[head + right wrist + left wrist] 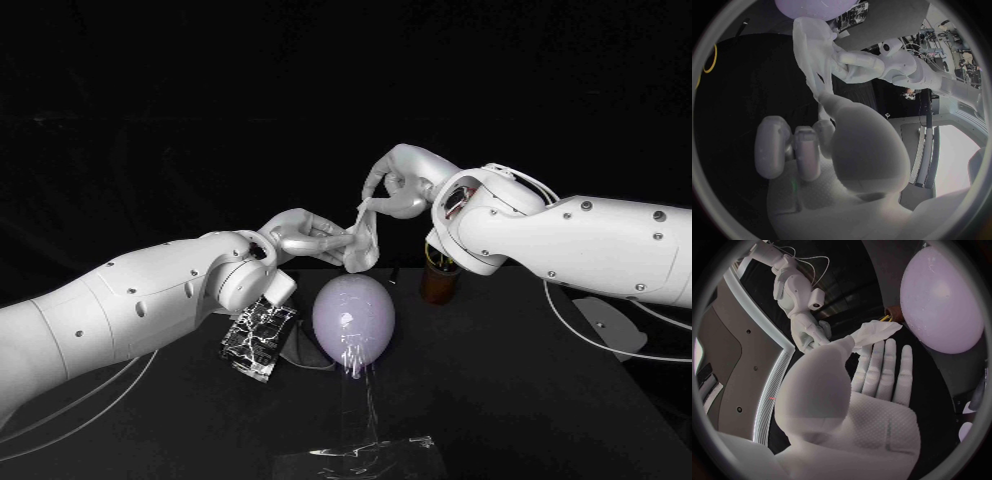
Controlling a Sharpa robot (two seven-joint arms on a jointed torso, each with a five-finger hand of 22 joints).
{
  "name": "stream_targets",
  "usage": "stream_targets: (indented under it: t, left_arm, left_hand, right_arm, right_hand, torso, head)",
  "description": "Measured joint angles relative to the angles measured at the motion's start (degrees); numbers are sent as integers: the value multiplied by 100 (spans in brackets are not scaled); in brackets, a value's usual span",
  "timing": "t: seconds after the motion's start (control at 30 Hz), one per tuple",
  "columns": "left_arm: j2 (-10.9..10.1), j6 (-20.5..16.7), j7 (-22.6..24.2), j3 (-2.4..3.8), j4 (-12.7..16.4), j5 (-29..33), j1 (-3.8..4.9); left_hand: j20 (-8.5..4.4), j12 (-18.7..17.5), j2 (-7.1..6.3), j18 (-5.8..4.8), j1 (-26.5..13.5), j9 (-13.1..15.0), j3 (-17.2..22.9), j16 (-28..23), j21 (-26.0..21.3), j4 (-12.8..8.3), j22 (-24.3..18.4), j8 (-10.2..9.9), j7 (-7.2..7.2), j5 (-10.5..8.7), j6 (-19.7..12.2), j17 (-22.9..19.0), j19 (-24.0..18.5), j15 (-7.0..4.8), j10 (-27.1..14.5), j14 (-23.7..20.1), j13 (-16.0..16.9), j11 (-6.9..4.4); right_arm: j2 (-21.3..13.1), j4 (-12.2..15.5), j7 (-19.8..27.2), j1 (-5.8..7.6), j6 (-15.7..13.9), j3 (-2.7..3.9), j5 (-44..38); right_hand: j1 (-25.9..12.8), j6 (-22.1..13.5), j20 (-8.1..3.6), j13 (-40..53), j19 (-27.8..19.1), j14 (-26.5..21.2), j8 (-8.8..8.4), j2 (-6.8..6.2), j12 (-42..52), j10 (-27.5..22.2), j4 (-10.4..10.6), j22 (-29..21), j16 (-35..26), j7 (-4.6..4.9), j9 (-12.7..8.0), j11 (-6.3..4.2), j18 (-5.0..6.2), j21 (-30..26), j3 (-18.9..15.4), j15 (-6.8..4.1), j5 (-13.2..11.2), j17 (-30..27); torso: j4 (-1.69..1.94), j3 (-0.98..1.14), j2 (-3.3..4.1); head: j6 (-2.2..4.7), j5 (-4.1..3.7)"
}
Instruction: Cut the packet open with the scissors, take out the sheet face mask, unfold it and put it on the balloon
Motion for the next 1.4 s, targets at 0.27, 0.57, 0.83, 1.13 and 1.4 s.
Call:
stream_targets:
  t: [0.27, 0.57, 0.83, 1.13, 1.4]
  left_arm:
    - [-2, -2, -48, 0, -5, -23, 0]
    - [7, -5, -81, -1, -6, -51, 0]
    - [11, -16, -76, -1, -10, -62, 0]
    - [-7, -38, -38, -1, -13, -43, -2]
    - [-53, -41, -4, 2, -13, 77, -7]
  left_hand:
    - [6, 0, 166, 1, 339, -11, 147, -21, -23, -147, 0, 0, -7, 0, 36, 8, 21, -8, 0, 8, 0, 0]
    - [14, 0, 234, 1, 453, -12, 208, -21, -23, -208, 0, 0, -16, 0, 94, 21, 29, -9, 33, 50, 1, -33]
    - [-7, 68, 569, 1, 693, 57, 477, -21, -23, -316, 11, 175, -204, -2, 311, 37, 90, -58, 363, 139, 26, -92]
    - [-8, 72, 681, 0, 626, 176, 579, -49, -23, -308, 17, 313, -240, -24, 343, 45, 131, -79, 514, 202, 26, -123]
    - [-8, 71, 680, 0, 626, 176, 595, -72, -23, -292, 17, 355, -239, -9, 340, 52, 131, -79, 546, 202, 26, -131]
  right_arm:
    - [-8, 16, 2, 0, -1, 0, 0]
    - [-14, 31, 6, 0, -2, 1, 0]
    - [-15, 21, 6, 0, 0, 1, 0]
    - [-30, -36, 3, 0, 10, 1, 0]
    - [-100, -61, -4, -2, 23, -2, 0]
  right_hand:
    - [0, -8, 1, 1, -1, 0, 0, 0, 24, 0, 0, -1, 0, -8, 0, 0, 0, 0, 0, 0, -1, 0]
    - [0, -9, 1, -1, -1, 0, -3, 0, 24, 0, 0, 2, -5, -8, 5, 0, 0, 0, -1, 0, -2, -5]
    - [0, -10, 2, -4, -2, 0, -14, 0, 24, 0, 0, 3, -19, -7, 5, 0, 0, -1, -2, 1, -2, -4]
    - [0, -18, 11, -1, -11, -1, 0, 0, 23, 0, 0, 2, 0, 1, -1, 0, 0, 33, -2, 1, -7, 0]
    - [0, -21, 12, 1, -12, 4, 0, 0, 22, 0, -18, -2, 0, 1, 0, 0, 0, 33, 16, -4, -13, 0]
  torso:
    - [-2, 0, 0]
    - [-2, 1, 0]
    - [0, 1, -1]
    - [-1, 0, -1]
    - [-1, 0, -1]
  head:
    - [1, 3]
    - [-4, 3]
    - [-8, 8]
    - [-5, 2]
    - [-4, 1]
